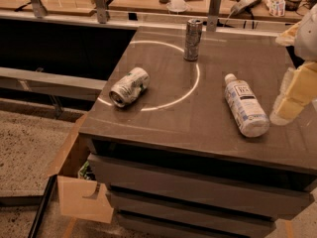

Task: Pick redbull can

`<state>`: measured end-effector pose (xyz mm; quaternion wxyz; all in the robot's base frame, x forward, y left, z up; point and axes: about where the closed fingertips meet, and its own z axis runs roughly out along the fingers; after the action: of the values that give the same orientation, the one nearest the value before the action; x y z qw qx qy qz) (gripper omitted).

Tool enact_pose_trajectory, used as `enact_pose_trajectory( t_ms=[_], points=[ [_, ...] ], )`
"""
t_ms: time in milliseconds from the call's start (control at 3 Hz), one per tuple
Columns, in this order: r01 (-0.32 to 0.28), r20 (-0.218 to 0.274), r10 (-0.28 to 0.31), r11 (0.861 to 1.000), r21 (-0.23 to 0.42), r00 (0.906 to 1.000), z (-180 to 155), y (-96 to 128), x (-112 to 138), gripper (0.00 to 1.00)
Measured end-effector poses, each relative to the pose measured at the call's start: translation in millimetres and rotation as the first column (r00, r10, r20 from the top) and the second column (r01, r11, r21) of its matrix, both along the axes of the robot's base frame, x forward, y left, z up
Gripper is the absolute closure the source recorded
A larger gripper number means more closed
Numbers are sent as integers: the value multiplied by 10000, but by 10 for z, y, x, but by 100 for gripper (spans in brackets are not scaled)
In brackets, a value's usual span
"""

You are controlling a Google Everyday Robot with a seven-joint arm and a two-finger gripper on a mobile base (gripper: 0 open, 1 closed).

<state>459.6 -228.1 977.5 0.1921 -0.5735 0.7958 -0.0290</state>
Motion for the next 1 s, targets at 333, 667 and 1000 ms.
enact_pose_trajectory(
  t_ms=[333,667,1000],
  points=[
    [860,1089,-1049,9824,1658,9885,48,-330,546,0],
    [1159,1757,-1820,9362,3317,9675,117,-515,973,0],
    [991,1912,-2142,8715,4803,9579,68,-459,1387,0]
  ],
)
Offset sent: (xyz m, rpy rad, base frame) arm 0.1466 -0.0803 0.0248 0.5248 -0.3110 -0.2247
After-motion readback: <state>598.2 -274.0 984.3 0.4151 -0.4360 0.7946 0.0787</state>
